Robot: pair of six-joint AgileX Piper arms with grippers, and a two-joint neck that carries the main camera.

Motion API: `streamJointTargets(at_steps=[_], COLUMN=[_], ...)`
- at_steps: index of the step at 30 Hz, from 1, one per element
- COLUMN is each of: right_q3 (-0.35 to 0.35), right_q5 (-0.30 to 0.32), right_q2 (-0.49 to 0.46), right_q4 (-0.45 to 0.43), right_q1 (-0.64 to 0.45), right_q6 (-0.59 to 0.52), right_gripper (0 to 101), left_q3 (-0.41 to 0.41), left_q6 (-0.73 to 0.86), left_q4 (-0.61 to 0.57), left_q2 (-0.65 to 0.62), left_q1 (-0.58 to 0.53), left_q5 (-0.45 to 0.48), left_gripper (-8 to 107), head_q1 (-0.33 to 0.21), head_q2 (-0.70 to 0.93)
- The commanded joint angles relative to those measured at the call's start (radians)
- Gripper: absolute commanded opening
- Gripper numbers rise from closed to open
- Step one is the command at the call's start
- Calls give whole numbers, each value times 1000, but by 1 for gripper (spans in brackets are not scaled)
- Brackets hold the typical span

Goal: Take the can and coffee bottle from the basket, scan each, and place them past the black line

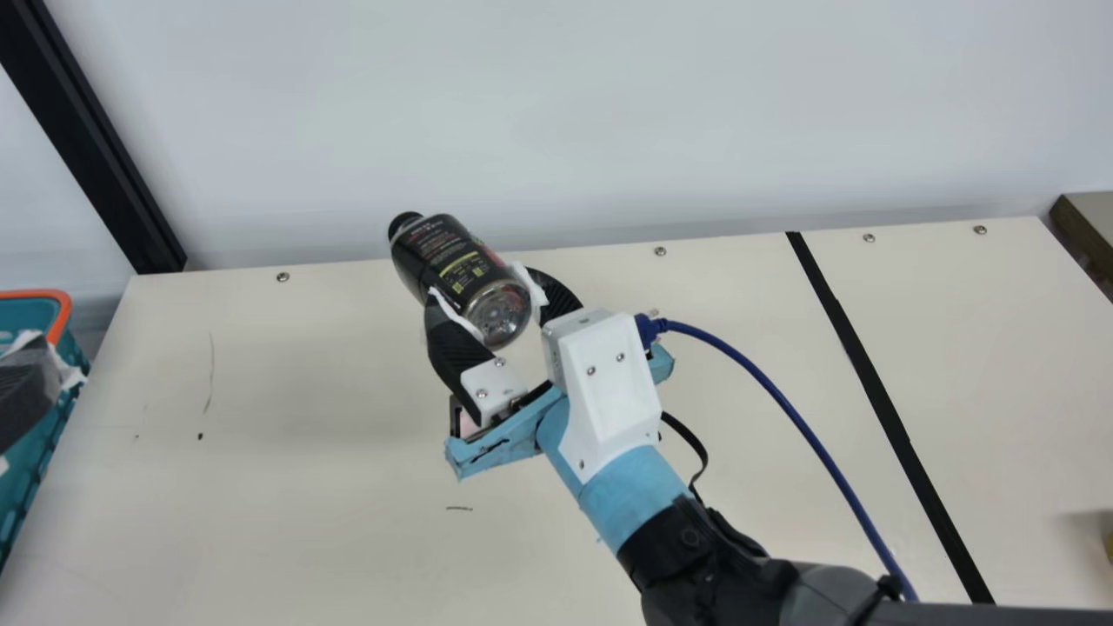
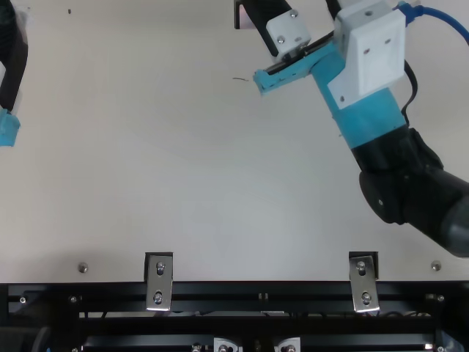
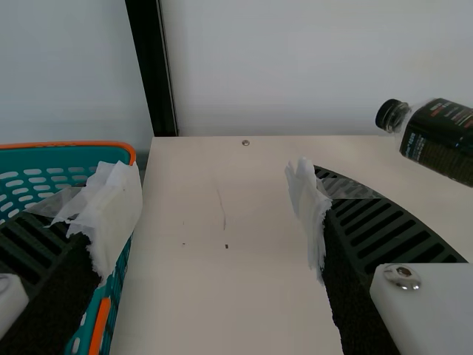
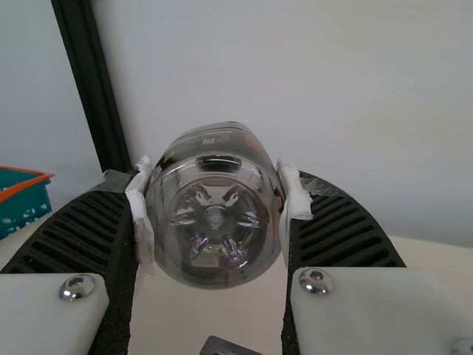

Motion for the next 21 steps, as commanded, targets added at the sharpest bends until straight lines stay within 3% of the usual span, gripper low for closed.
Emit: streamJointTargets(at_steps=[1, 21], right_q3=[-6, -20], right_q5=[-1, -34], right_q2=[9, 100], right_q4=[3, 3], right_q1=[2, -11], right_q6=[-1, -1], right_gripper=[0, 0], left_q3=[0, 0], left_q6=[0, 0], left_q4=[0, 0], left_q2=[0, 0], left_q1=[0, 0], left_q5=[0, 0], left_gripper=[90, 90], head_q1=[0, 0], head_q2=[-14, -14])
